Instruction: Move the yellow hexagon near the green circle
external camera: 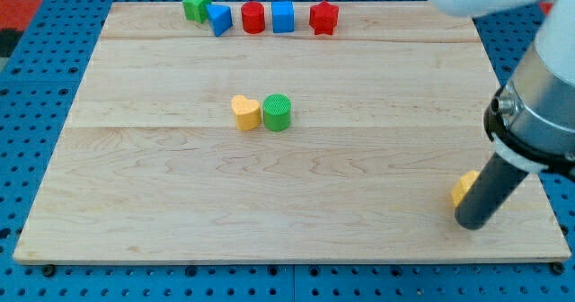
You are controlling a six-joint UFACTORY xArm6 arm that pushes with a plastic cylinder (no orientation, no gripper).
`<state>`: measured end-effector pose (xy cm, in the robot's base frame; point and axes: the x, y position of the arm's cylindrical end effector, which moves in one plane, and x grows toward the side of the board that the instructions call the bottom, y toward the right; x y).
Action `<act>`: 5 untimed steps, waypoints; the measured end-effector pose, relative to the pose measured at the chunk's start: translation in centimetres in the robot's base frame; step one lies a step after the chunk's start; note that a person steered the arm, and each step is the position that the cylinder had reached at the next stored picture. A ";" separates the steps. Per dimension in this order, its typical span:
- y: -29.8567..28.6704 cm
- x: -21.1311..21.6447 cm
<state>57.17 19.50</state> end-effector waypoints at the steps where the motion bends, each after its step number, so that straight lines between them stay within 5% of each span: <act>1: 0.7 -2.3; 3: 4.5 -4.1; 5: 0.9 -6.8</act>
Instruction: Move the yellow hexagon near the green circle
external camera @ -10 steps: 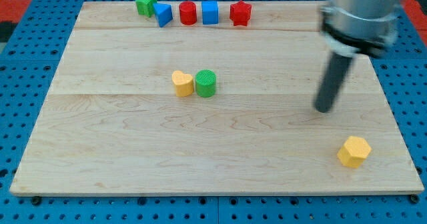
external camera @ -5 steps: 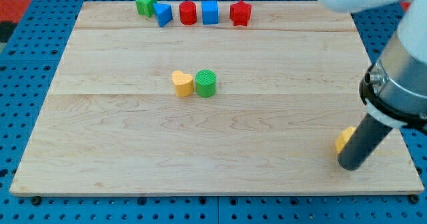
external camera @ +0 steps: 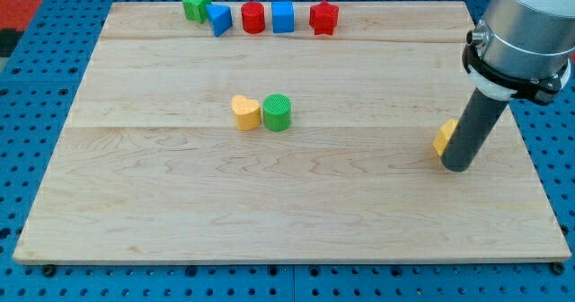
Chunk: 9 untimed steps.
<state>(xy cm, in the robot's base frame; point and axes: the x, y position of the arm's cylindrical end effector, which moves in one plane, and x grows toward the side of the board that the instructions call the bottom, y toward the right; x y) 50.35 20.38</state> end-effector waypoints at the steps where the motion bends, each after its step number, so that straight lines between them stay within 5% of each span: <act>1: 2.1 -1.7; 4: 3.9 -6.7; 7: -9.8 -4.4; 9: -8.9 -8.6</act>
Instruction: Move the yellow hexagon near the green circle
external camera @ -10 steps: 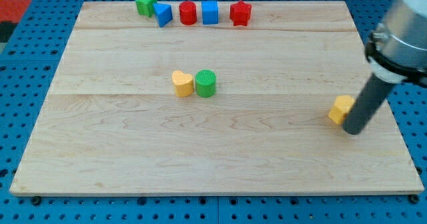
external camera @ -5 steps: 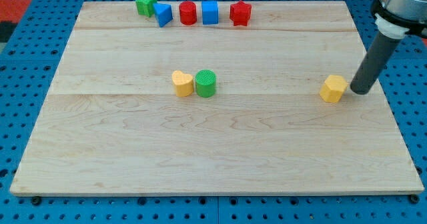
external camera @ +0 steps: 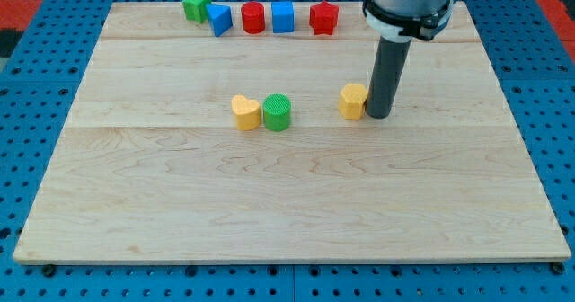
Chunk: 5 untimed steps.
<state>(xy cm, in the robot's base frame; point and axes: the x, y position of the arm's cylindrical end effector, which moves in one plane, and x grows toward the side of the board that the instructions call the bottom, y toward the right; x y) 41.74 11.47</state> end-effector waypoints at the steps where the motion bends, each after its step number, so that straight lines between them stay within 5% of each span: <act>1: -0.3 -0.6; 3: -1.3 -5.0; 5: -2.5 -2.5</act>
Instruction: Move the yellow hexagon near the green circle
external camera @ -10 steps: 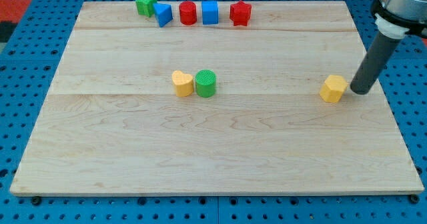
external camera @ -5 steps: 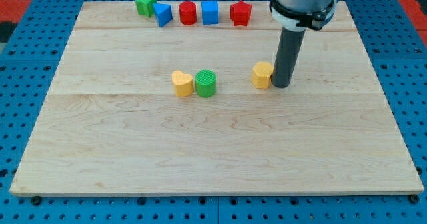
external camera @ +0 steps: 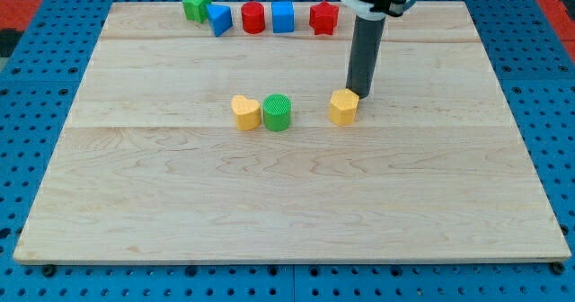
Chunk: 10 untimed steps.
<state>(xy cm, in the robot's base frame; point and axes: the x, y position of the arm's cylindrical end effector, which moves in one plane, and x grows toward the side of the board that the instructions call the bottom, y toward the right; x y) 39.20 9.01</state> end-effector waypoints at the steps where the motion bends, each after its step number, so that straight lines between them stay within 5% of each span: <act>1: 0.6 -0.2; 2: 3.7 -0.1; 8: -2.0 1.3; 9: -1.5 -3.7; 10: 5.5 -10.2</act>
